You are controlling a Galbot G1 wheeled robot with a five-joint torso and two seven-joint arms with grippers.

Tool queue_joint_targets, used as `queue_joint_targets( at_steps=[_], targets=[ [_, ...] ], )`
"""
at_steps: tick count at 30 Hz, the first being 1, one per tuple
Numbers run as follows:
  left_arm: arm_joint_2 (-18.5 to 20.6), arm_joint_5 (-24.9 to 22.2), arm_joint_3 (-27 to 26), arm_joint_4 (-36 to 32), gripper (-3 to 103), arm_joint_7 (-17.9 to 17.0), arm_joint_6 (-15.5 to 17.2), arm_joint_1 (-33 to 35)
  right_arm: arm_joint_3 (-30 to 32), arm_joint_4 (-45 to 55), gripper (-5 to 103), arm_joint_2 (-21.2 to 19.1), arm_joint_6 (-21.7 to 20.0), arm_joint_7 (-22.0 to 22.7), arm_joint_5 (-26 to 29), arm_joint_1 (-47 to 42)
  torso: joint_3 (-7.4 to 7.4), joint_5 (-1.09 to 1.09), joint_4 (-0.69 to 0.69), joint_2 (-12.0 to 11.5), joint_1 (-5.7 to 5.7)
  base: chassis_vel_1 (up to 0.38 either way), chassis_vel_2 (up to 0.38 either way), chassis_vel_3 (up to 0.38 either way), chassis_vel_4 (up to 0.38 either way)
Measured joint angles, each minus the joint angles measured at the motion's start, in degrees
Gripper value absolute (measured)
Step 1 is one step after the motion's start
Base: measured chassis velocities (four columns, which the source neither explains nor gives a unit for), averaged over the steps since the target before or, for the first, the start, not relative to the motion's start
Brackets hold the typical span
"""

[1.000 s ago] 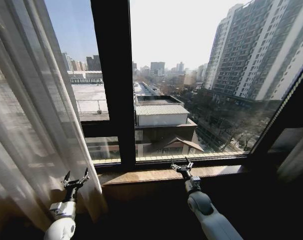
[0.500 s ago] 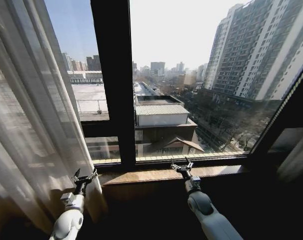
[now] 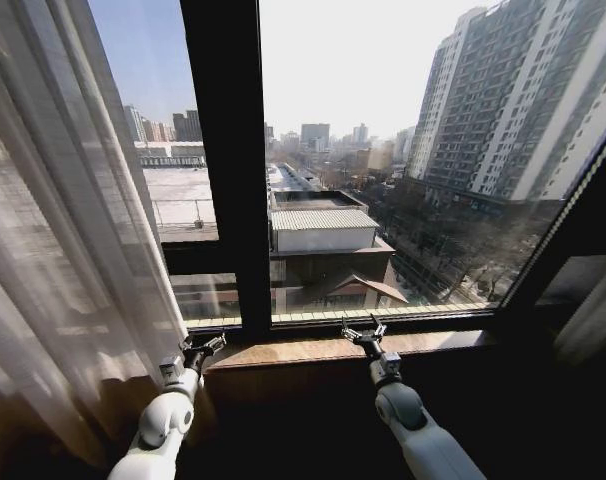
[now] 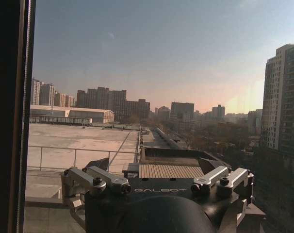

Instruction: Open the curtains by pulling them apart, changing their state from closed to fully open.

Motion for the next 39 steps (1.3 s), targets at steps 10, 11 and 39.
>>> queue_joint_targets(
  at_steps=[10,11,39],
  targets=[
    [2.8,0.2,-0.2,3.2,100,1.0,-2.4,-1.2,0.0,0.0,100,0.0,0.0,0.0,0.0,0.0,0.00,-0.02,0.00,0.0,0.00,0.000,0.000,0.000,0.000],
    [4.9,0.5,-1.0,5.8,100,2.1,-5.3,-1.9,0.0,0.0,100,0.0,0.0,0.0,0.0,0.0,0.00,-0.01,0.00,0.0,0.00,0.000,0.000,0.000,0.000],
    [4.2,4.6,-10.3,7.3,100,2.7,-20.6,6.8,0.0,0.0,100,0.0,0.0,0.0,0.0,0.0,-0.01,0.00,0.02,0.0,-0.01,0.000,0.000,0.000,0.000]
  ],
)
